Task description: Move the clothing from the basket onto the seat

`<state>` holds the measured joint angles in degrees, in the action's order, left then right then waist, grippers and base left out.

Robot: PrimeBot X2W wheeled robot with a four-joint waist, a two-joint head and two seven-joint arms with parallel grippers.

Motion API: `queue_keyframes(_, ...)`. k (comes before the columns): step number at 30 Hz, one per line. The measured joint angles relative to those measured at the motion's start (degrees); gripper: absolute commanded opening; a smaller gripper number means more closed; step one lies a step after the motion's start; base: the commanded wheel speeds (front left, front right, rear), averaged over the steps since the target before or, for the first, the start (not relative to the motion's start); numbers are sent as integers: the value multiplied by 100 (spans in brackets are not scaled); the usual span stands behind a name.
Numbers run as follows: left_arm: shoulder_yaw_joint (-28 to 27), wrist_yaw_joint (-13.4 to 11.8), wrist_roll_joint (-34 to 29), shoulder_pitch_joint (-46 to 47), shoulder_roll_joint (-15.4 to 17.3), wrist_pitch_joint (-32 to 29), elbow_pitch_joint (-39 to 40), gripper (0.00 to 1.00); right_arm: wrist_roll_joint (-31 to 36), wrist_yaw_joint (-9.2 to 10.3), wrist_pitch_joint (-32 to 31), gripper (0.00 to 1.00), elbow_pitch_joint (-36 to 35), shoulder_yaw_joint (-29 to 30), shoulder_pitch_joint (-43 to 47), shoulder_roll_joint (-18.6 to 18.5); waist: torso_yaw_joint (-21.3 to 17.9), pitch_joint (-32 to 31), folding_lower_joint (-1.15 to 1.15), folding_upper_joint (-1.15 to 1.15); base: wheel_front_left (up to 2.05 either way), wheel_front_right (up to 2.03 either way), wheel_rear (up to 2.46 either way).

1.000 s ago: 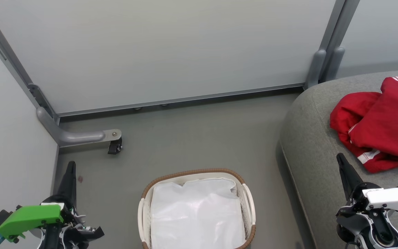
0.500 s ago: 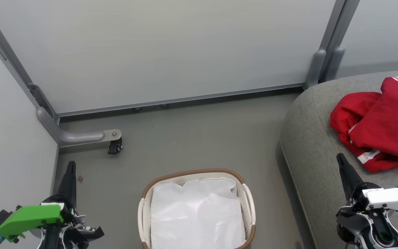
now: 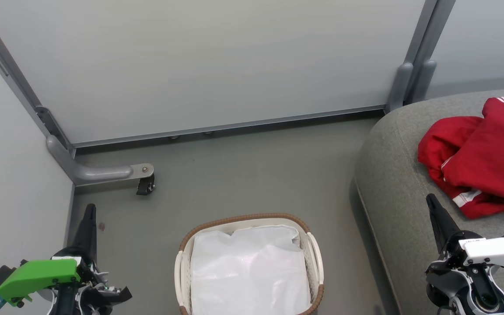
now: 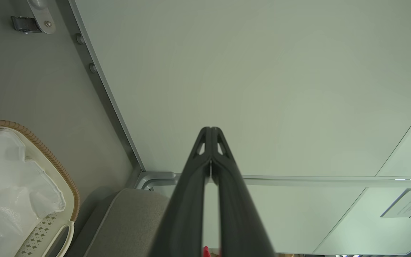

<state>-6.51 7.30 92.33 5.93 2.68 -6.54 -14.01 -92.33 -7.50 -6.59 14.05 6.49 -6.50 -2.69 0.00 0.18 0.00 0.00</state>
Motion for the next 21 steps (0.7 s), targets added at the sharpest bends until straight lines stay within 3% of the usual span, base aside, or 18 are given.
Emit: queue_keyframes(21,0,0,0,0,0,0,0,0,0,0,0,0,0,0,0,0,0,0,0,0,0,0,0)
